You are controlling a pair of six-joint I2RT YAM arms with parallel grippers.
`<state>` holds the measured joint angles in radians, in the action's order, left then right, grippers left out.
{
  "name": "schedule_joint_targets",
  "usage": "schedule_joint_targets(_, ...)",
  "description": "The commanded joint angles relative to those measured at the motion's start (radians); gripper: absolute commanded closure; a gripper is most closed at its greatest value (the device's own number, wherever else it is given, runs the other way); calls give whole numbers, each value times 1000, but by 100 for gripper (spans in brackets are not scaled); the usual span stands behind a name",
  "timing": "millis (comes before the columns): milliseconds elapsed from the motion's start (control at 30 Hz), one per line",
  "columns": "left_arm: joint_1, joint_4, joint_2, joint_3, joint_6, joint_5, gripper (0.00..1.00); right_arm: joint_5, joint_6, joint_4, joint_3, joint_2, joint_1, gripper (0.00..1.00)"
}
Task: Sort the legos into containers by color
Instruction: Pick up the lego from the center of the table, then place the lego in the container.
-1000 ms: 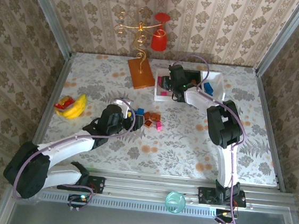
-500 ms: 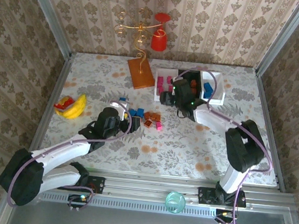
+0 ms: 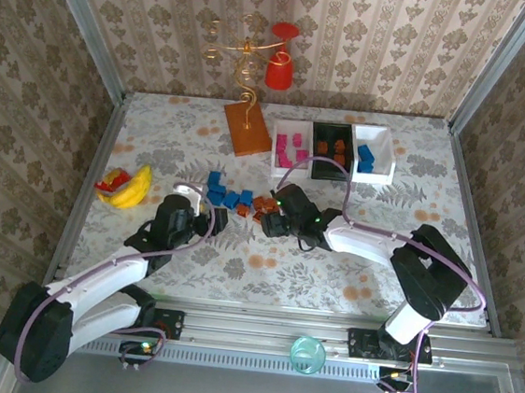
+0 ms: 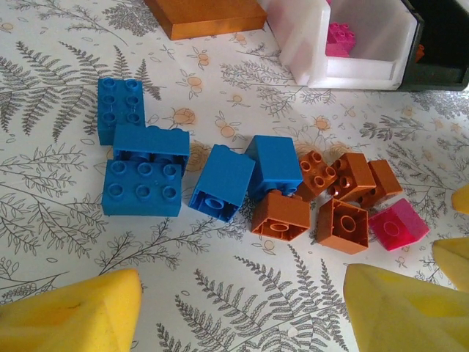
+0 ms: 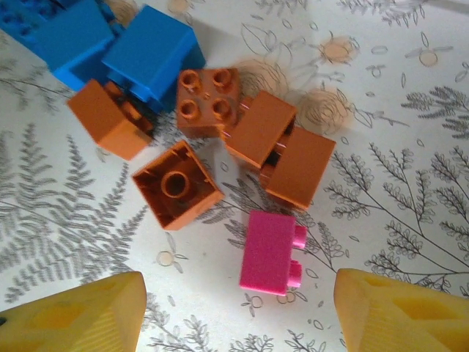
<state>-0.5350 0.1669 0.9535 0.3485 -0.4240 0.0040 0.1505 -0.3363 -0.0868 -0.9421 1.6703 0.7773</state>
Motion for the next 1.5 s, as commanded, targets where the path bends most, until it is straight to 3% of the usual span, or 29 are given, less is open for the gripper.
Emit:
schedule_joint_targets(0, 6, 2, -11, -9, -16, 16, 26, 68, 1, -8, -15, 56, 7, 30)
schedule_joint_targets(200, 6, 9, -1, -7, -27, 26, 26, 108, 6, 10, -52, 128, 4, 35)
schedule_joint_targets(500, 7, 13, 6, -6, -33, 34, 26, 90, 4, 57, -96, 222, -10, 51)
schedule_joint_targets(733, 7, 3, -2, -13, -32, 32, 26, 127, 14, 27, -56, 109, -16, 71)
schedule_joint_targets(867, 7, 22, 3, -17, -35, 30, 26, 147, 21, 59, 8, -21, -32, 73)
schedule_joint_targets(1033, 7, 51, 31, -8, -42, 45, 26, 55, -18, 150, -7, -66, -106, 74)
schedule_joint_targets(1167, 7, 50, 30, -9, -57, 63, 26, 13, -34, 177, -108, 22, -164, 74)
schedule_joint_targets(1467, 7, -56, -17, 20, -62, 86, 25, 25, -25, 97, -515, 358, -288, 67)
